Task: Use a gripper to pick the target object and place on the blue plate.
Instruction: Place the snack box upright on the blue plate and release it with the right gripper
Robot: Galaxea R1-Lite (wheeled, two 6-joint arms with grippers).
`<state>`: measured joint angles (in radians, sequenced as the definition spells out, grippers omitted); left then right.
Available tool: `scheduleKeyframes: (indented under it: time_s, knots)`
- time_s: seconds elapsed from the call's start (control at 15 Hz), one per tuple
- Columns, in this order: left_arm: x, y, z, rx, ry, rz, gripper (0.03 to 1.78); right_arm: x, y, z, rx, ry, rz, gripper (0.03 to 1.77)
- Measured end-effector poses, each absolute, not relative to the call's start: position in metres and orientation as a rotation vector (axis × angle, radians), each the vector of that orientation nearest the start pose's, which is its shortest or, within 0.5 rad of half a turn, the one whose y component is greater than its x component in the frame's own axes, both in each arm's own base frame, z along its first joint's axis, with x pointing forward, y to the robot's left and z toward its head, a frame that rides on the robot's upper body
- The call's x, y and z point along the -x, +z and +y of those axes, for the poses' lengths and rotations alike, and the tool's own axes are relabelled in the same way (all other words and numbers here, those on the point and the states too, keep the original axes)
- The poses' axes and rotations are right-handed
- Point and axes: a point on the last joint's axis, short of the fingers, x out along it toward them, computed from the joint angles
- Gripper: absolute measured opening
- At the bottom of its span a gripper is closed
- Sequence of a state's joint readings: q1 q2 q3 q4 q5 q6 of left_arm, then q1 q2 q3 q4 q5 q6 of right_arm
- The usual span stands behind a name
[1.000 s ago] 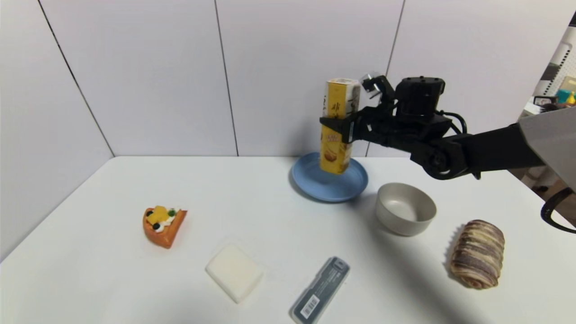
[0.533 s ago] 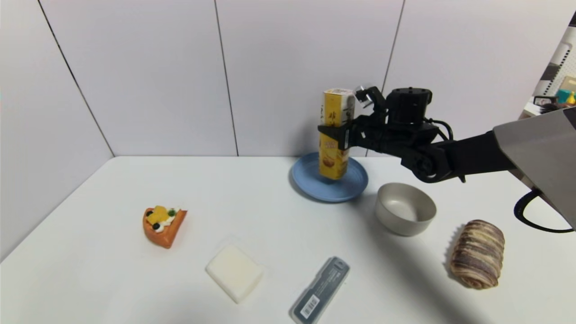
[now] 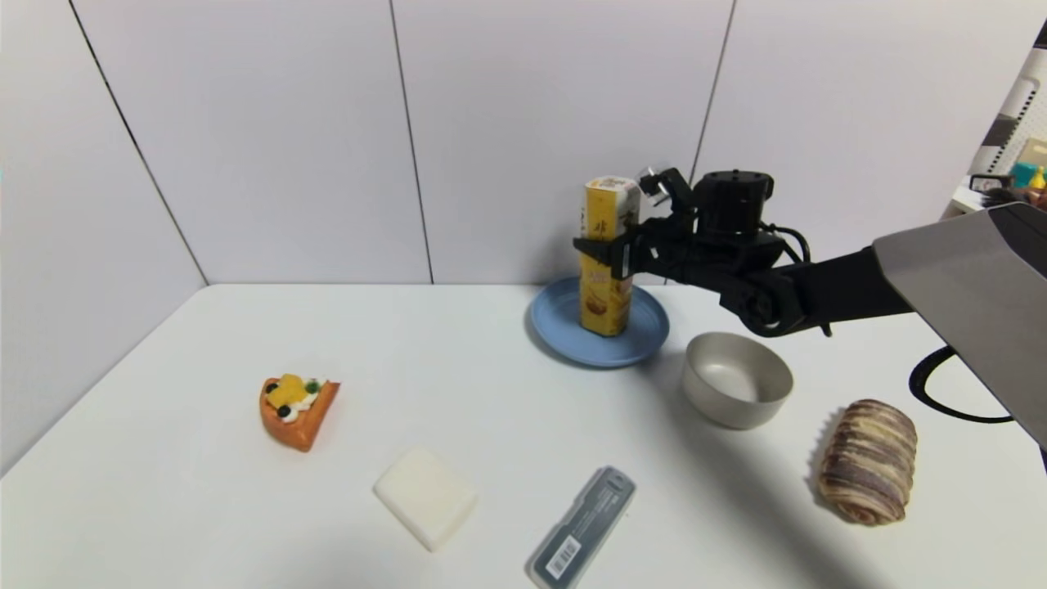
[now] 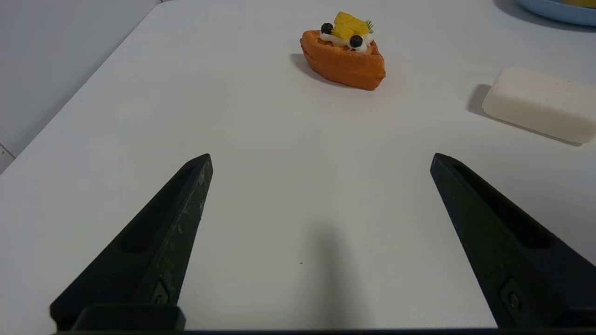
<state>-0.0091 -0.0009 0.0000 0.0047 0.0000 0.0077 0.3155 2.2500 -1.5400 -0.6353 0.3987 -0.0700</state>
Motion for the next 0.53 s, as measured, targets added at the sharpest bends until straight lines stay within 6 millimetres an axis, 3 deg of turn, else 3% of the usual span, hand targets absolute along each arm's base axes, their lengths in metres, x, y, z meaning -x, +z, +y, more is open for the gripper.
scheduleKeyframes:
  time_s: [0.27, 0.53]
  knots:
    - [0.023, 0.075, 0.0, -0.008, -0.009, 0.003, 1.69, -0.442, 0.177, 0.153, 0.061, 0.716, 0.04, 1.36]
    - [0.023, 0.075, 0.0, -0.008, -0.009, 0.003, 1.69, -0.429, 0.202, 0.142, 0.06, 0.703, -0.001, 1.5]
